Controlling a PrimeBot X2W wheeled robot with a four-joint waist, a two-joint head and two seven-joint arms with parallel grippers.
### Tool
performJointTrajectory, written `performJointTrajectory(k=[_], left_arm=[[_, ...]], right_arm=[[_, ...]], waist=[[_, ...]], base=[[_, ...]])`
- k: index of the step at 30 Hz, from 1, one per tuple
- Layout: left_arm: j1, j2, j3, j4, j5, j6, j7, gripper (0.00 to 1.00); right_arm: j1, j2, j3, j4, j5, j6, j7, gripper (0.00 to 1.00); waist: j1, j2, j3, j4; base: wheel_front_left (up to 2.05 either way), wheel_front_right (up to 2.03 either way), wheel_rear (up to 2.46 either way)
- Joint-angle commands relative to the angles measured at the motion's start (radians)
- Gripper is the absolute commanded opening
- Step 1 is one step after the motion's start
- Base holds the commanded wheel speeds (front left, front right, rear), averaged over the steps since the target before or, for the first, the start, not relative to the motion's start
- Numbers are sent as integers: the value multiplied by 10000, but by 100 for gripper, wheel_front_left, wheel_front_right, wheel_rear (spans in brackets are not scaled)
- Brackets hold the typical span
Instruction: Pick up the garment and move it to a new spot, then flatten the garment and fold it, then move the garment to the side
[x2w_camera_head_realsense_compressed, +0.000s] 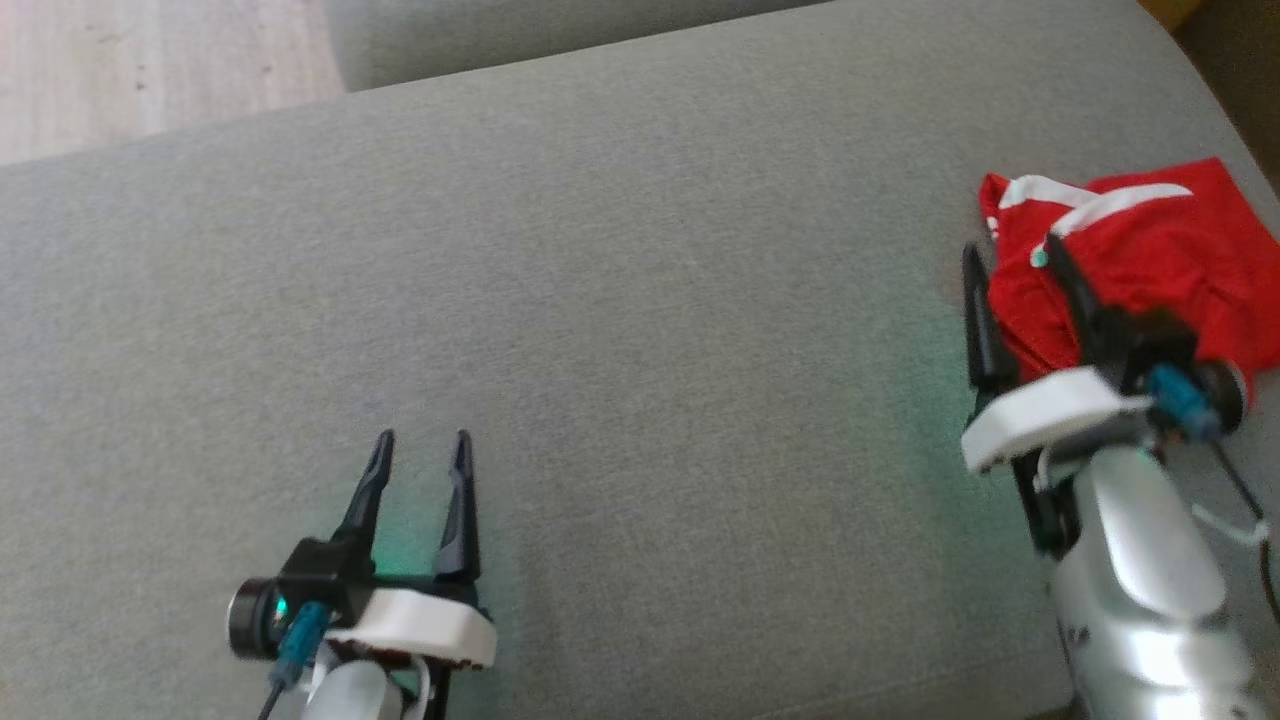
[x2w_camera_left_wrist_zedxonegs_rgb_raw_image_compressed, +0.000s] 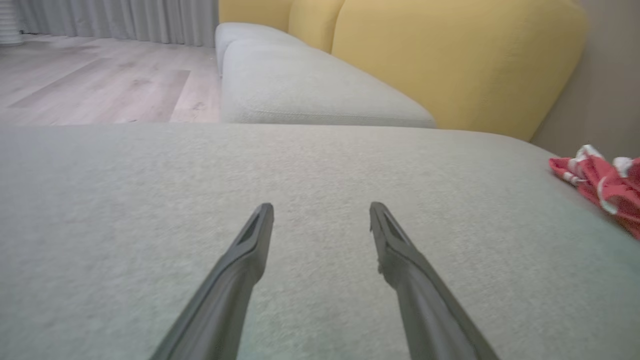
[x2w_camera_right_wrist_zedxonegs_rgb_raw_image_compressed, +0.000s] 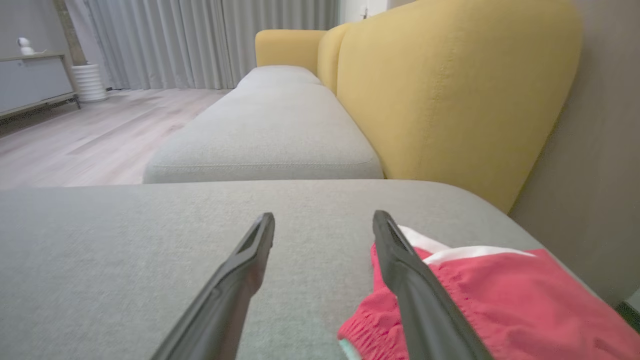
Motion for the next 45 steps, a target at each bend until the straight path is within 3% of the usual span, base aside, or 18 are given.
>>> performJointTrajectory(k=[1, 17, 26, 45], left_arm=[[-46, 18, 433, -329, 70, 111, -53, 100], [459, 18, 1534, -437, 172, 393, -53, 100], [657, 18, 2123, -545, 266, 205, -53, 100], [1161, 18, 2618, -615, 141, -104, -53, 100]], right_arm=[[21, 89, 222, -462, 113, -7, -107, 100], [1794, 191, 598, -1131, 1374, -7, -108, 100], [2042, 192, 923, -1068, 1682, -7, -108, 100], [2374, 192, 1303, -781, 2030, -7, -108, 100]], waist=[[1, 0, -61, 138], [1, 0, -520, 1499], [1, 0, -857, 2162], [1, 0, -1481, 1968]], base=[[0, 0, 0], [0, 0, 0], [0, 0, 0], [0, 0, 0]])
